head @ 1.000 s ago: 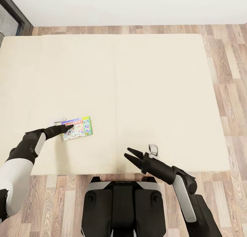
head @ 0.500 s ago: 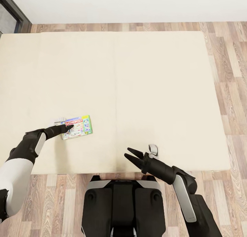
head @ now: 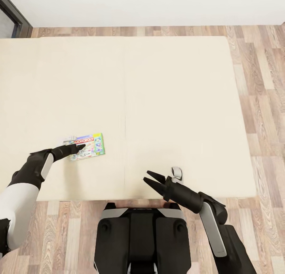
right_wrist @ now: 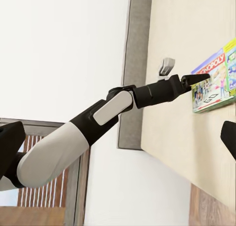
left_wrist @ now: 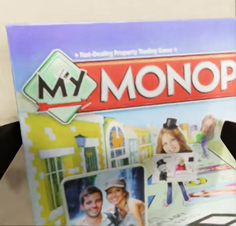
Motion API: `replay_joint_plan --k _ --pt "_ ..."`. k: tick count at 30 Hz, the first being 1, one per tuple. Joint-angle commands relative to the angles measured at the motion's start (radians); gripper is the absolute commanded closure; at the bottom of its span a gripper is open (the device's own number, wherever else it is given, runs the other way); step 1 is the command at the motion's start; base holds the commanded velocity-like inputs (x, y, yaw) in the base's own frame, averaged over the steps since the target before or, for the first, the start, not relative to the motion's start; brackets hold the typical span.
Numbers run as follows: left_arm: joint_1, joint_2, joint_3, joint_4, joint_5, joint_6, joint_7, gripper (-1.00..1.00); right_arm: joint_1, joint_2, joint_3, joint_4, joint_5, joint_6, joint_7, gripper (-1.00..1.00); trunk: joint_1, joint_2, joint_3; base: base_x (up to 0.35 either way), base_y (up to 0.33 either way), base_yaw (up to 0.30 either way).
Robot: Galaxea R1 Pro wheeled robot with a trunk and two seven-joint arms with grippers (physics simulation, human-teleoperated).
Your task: Put all the toys in the child's room - the three board games (two on the bed and one on the table), the two jigsaw puzzles on the table, and the tennis ball on the table - inside the toy box on the table in the child's room.
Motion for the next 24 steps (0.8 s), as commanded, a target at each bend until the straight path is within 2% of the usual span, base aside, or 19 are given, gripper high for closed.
replay_joint_plan --k 1,24 --pt "0.000 -0.001 0.003 -0.001 0.008 0.009 -0.002 -1.00 -0.001 0.000 0.000 0.000 -0.006 0.007 0.000 -1.00 0.001 -0.002 -0.001 0.000 -0.287 0.000" --pt "0.000 -0.004 0.001 -0.001 0.006 0.009 -0.001 -1.00 0.000 0.000 0.000 0.000 -0.007 0.007 0.003 -1.00 0.001 -0.002 -0.001 0.000 -0.299 0.000"
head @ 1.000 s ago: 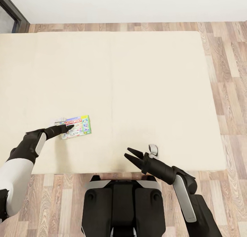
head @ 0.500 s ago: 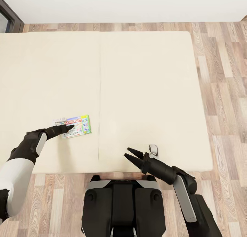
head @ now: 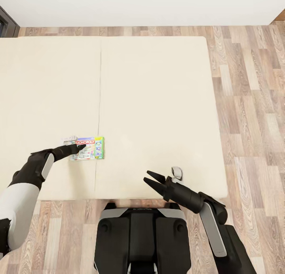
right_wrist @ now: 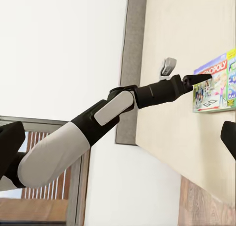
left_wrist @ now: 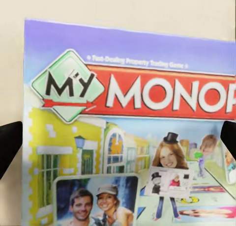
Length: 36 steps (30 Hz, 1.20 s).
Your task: Put all the toys in the child's room - the three board games (two on the bed and one on the table), the two jigsaw puzzles on the table, and the tennis ball on the table - inside the toy box on the table in the child's room.
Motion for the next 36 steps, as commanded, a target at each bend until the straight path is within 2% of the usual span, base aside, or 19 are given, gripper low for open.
replay_joint_plan --k 1,11,36 --pt "0.000 0.000 0.003 -0.001 0.008 0.010 -0.003 -1.00 -0.001 0.000 0.000 0.000 -0.006 0.007 0.000 -1.00 0.001 -0.001 -0.001 0.000 -0.301 0.000" --pt "0.000 0.001 0.005 -0.001 0.010 0.011 -0.004 -1.00 0.000 0.000 -0.001 0.000 -0.007 0.008 0.000 -1.00 0.001 -0.001 -0.001 0.000 -0.158 0.000" --pt "0.000 -0.001 0.003 -0.001 0.010 0.011 -0.003 -1.00 -0.001 0.000 -0.002 0.000 -0.007 0.008 0.000 -1.00 0.001 -0.001 -0.001 0.000 -0.290 0.000"
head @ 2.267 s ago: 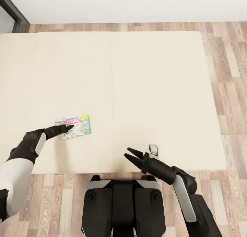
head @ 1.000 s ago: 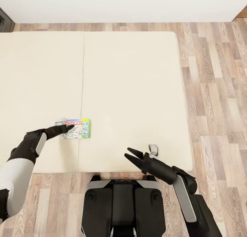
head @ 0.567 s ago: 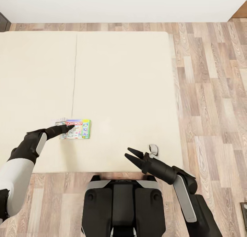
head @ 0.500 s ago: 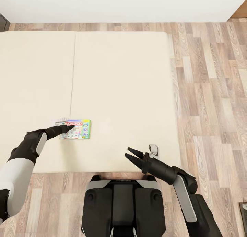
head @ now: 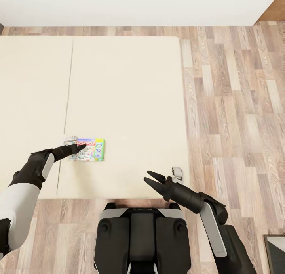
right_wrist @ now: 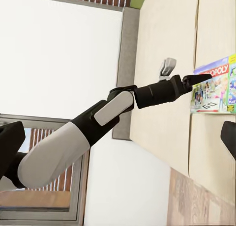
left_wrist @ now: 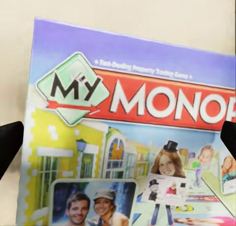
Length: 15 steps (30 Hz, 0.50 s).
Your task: Put all the toys in the child's room - the three board games (two on the bed and one on the table), the two jigsaw puzzles on the table, and the tennis ball on the table - inside the toy box on the table in the child's room.
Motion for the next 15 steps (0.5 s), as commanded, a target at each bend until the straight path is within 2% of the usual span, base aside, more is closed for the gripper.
replay_joint_plan --k 1,15 --pt "0.000 0.000 0.003 -0.001 0.008 0.010 -0.002 -1.00 0.000 0.000 0.000 0.000 -0.006 0.007 0.000 -1.00 0.001 -0.002 -0.001 0.000 -0.295 0.000" --pt "0.000 0.000 0.003 -0.001 0.008 0.010 -0.002 -1.00 0.000 -0.001 0.000 0.000 -0.006 0.007 0.000 -1.00 0.001 -0.002 -0.001 0.000 -0.295 0.000"
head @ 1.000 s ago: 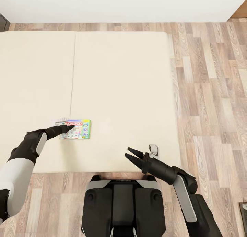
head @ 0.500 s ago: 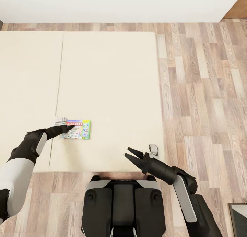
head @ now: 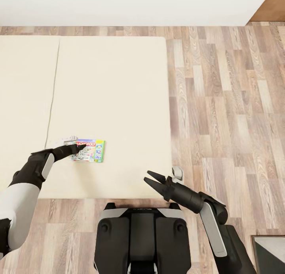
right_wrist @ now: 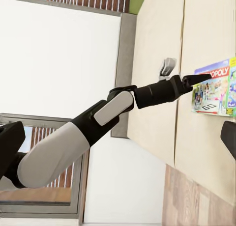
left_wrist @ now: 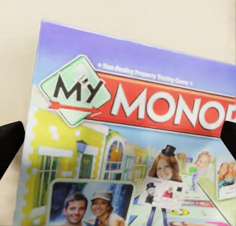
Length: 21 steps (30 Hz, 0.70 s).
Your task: Put all the toys in the child's room - the three board games (two on the bed and one on the table), the two jigsaw puzzles on the table, and the tennis ball on the table - inside the toy box on the table in the child's room.
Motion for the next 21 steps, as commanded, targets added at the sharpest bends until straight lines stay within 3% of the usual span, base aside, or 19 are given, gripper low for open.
replay_joint_plan --k 1,21 --pt "0.000 -0.001 0.003 -0.001 0.008 0.010 -0.002 -1.00 0.000 0.000 0.000 0.000 -0.006 0.007 0.000 -1.00 0.001 -0.002 -0.001 0.000 -0.295 0.000" --pt "0.000 -0.001 0.003 -0.001 0.008 0.019 -0.002 -1.00 0.000 0.000 -0.005 -0.001 -0.006 0.008 0.001 -1.00 0.001 -0.002 -0.001 -0.054 -0.295 0.000"
